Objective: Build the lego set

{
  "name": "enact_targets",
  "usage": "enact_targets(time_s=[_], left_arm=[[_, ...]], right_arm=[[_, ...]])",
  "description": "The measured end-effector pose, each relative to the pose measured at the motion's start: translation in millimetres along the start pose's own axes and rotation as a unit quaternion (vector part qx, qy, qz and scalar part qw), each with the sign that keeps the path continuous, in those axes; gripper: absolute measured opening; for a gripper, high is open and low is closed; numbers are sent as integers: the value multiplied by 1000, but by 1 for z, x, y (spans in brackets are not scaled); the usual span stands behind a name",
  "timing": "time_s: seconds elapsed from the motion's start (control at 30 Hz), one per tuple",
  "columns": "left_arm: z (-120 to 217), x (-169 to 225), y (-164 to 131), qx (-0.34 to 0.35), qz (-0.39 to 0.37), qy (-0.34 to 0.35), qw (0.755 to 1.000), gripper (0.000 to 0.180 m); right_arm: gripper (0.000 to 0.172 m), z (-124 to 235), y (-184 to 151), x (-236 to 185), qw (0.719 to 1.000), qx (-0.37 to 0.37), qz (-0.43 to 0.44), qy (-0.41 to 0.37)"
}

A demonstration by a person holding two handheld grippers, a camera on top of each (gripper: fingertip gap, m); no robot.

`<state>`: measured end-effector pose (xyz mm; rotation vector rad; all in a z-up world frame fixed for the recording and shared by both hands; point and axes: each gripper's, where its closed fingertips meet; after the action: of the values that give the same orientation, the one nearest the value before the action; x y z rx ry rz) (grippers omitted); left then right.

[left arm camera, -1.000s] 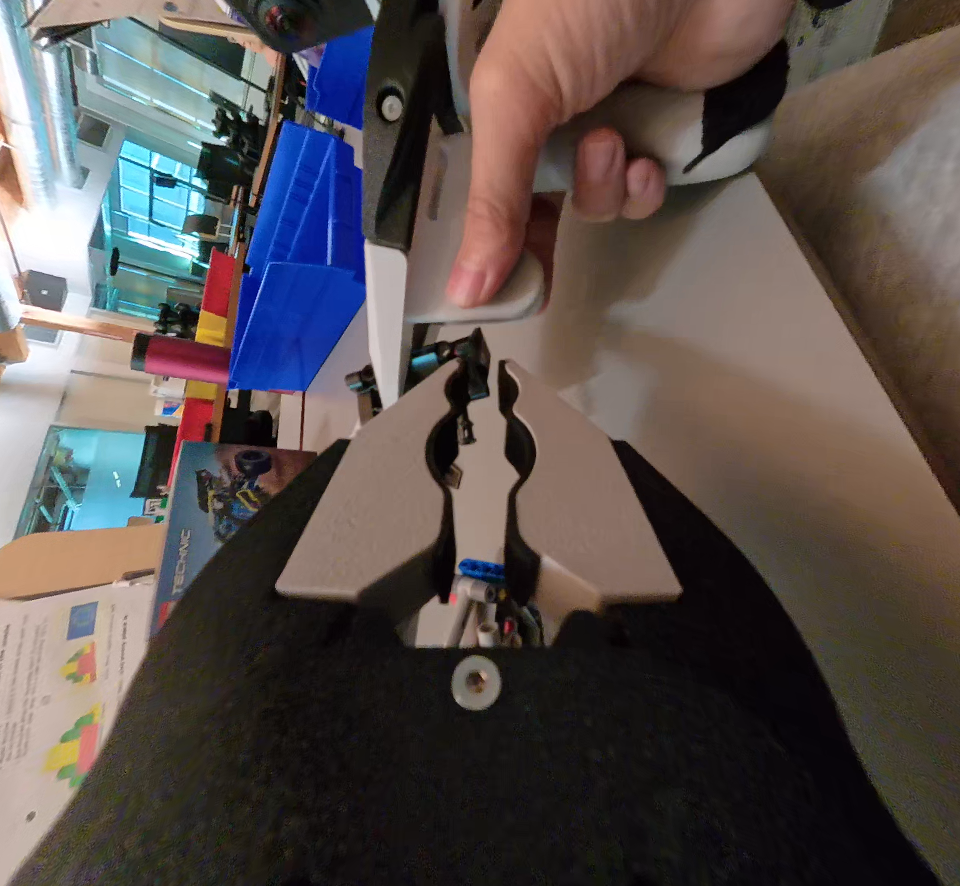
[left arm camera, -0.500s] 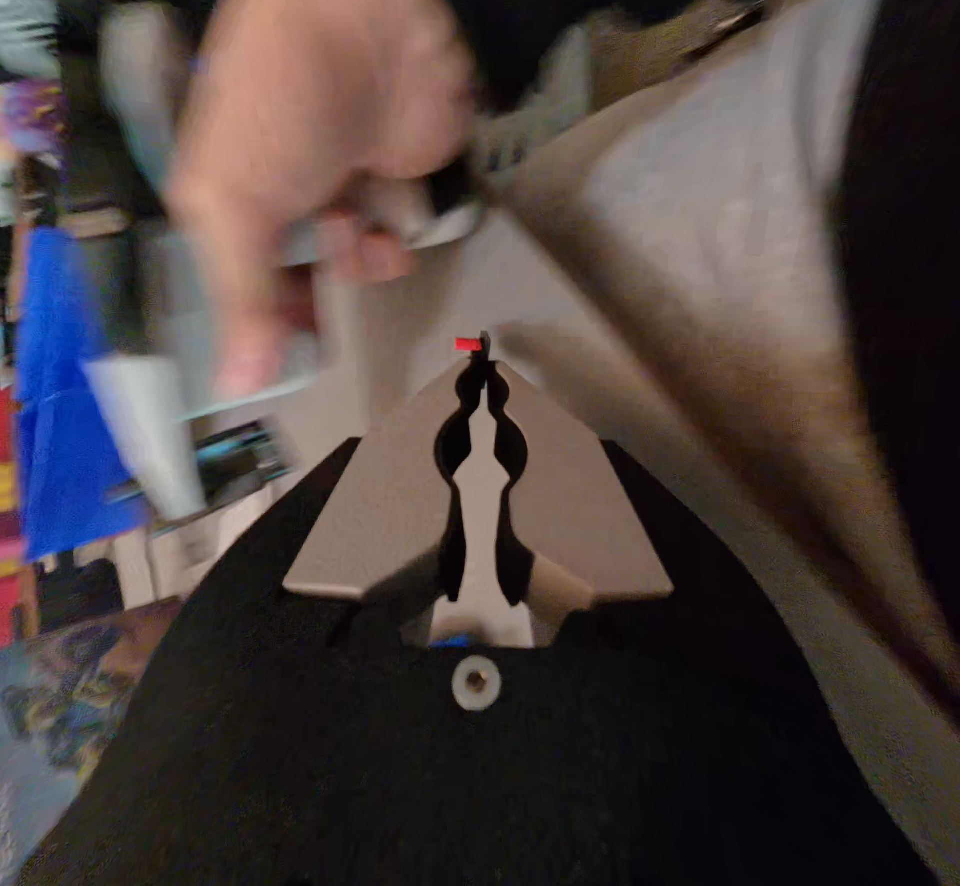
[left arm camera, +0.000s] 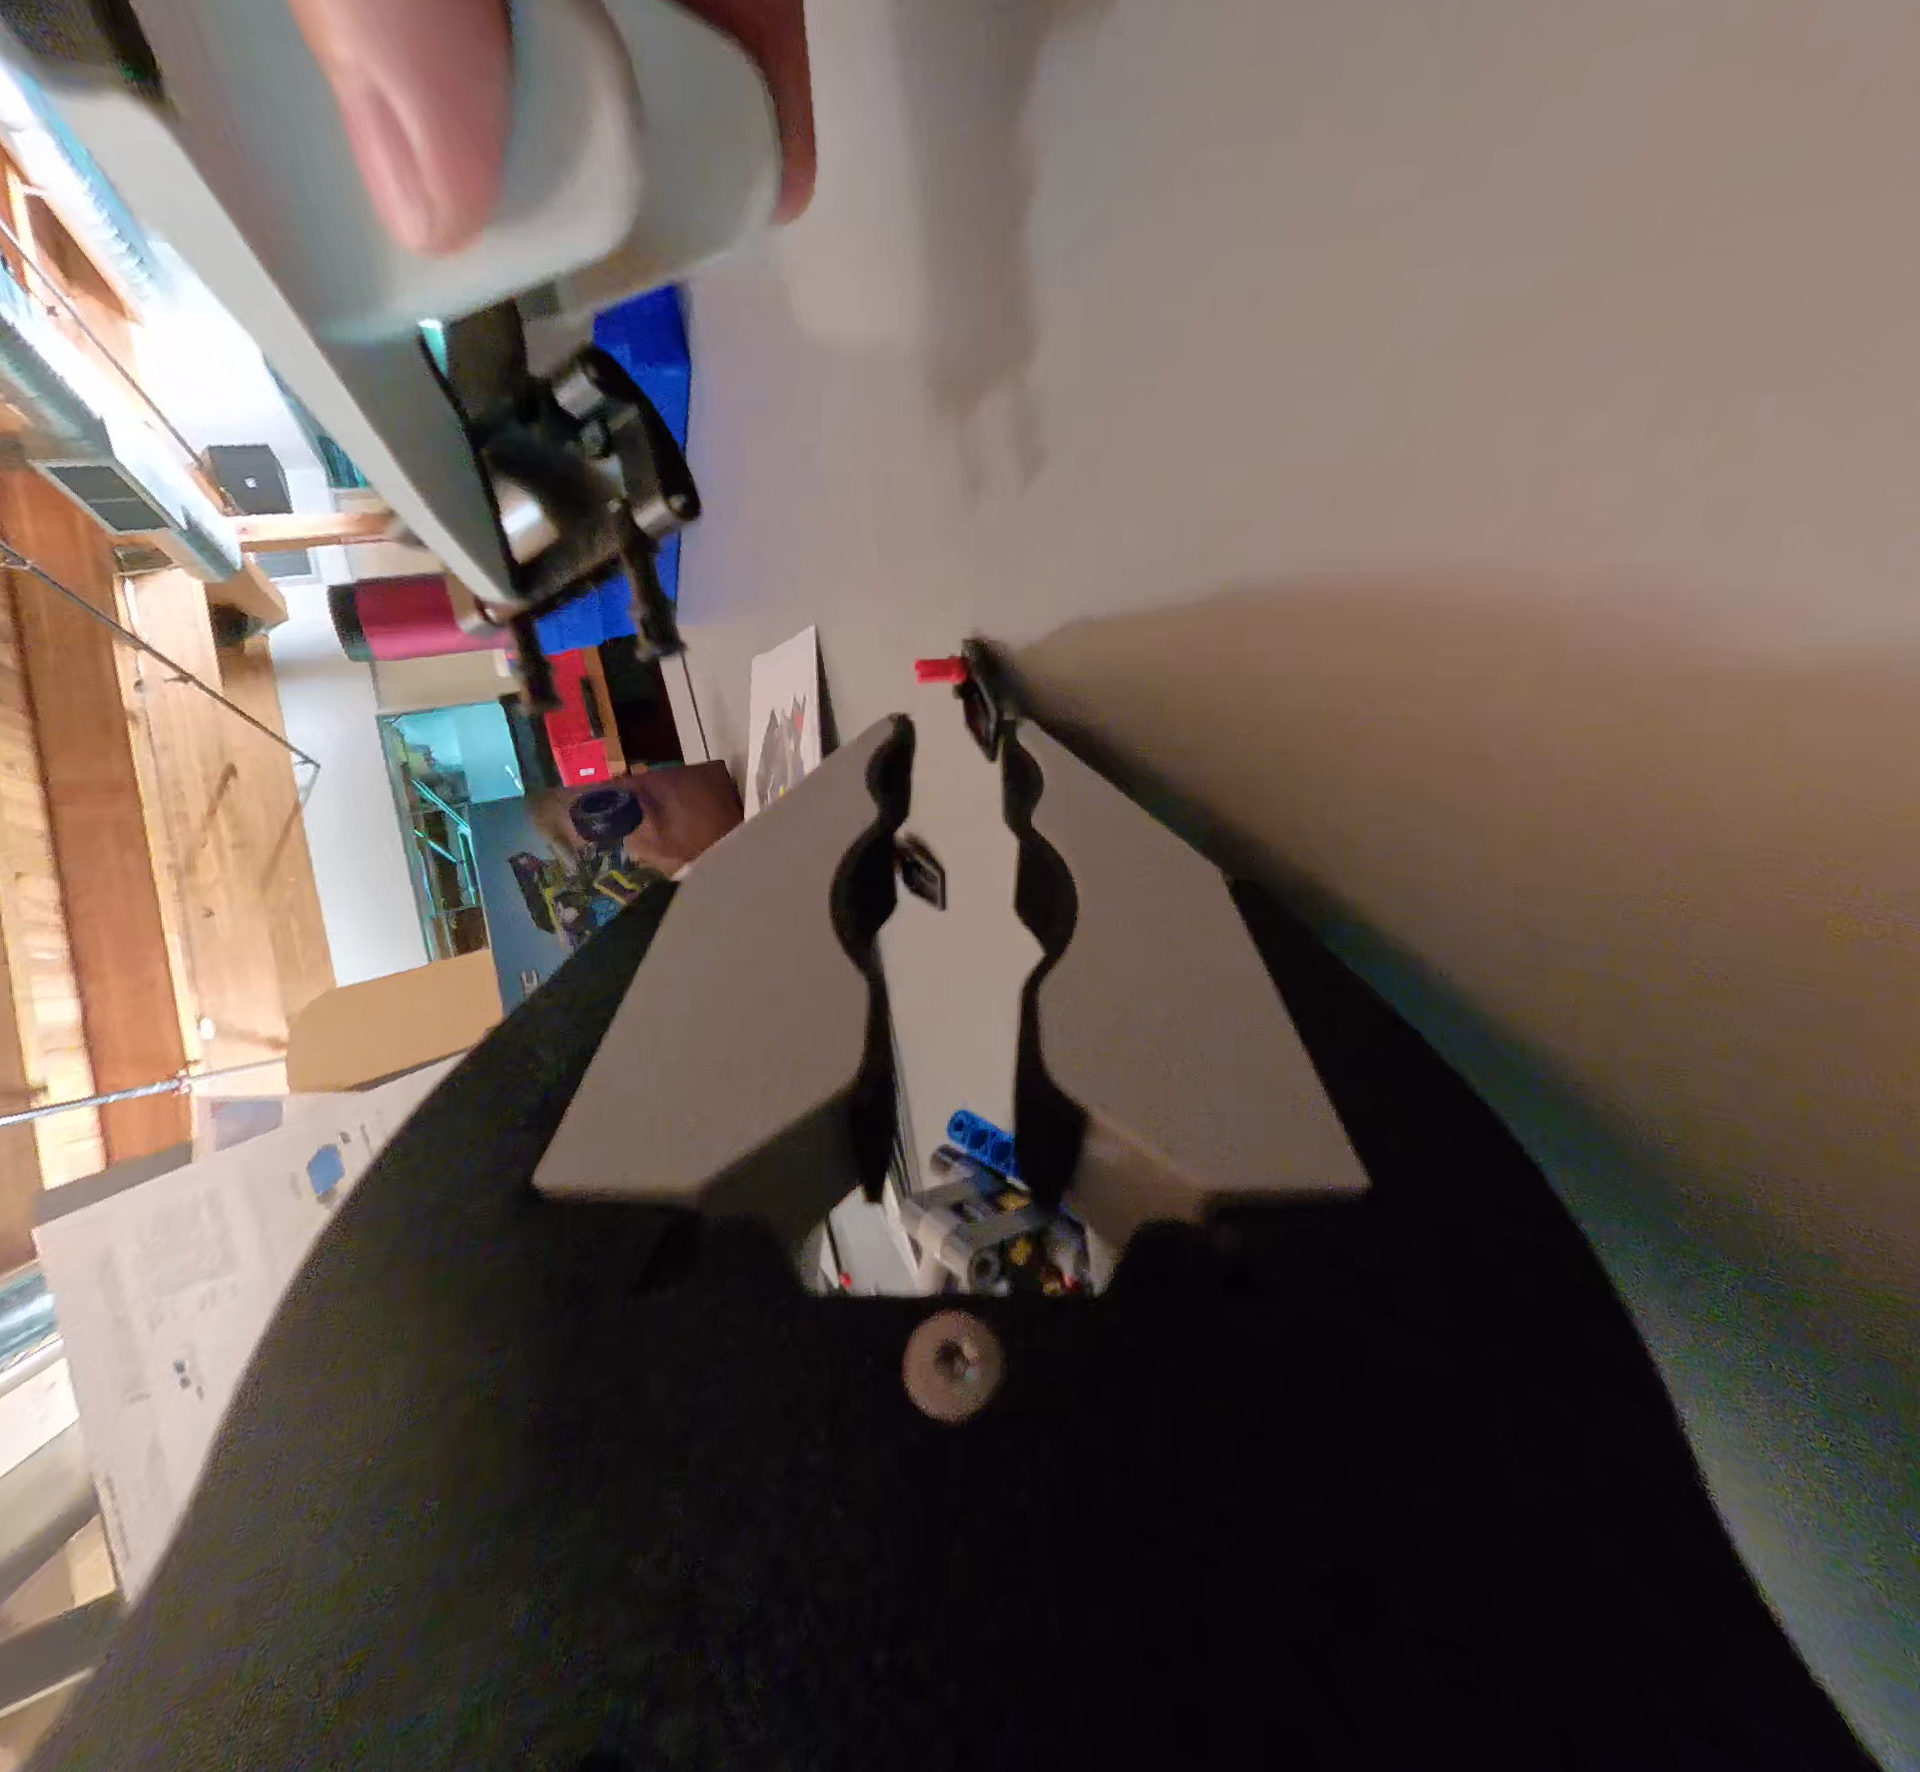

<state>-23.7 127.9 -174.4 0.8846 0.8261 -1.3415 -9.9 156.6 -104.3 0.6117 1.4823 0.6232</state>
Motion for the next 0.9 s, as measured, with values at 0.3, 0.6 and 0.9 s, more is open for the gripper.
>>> enact_targets(time_s=[0.3,0.6,0.9], left_arm=[[67,-39,20,123,295,-86,944,32],[98,-36,-7,188,408,-173,876,25],[95,3,-19,153,335,-197,909,25]], right_arm=[[6,8,4,-50,985,30,41,162],[6,-13,-56,-79,939,-127,285,142],[7,-26,-117,-45,785,-348,512,8]])
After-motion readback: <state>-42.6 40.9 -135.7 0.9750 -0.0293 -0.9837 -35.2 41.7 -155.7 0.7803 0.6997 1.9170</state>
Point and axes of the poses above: each gripper's, where its closed fingertips meet, z back along the fingers, y out of its top, x = y × z across the jaws, and after that the axes turned 2 degrees about x, right-handed
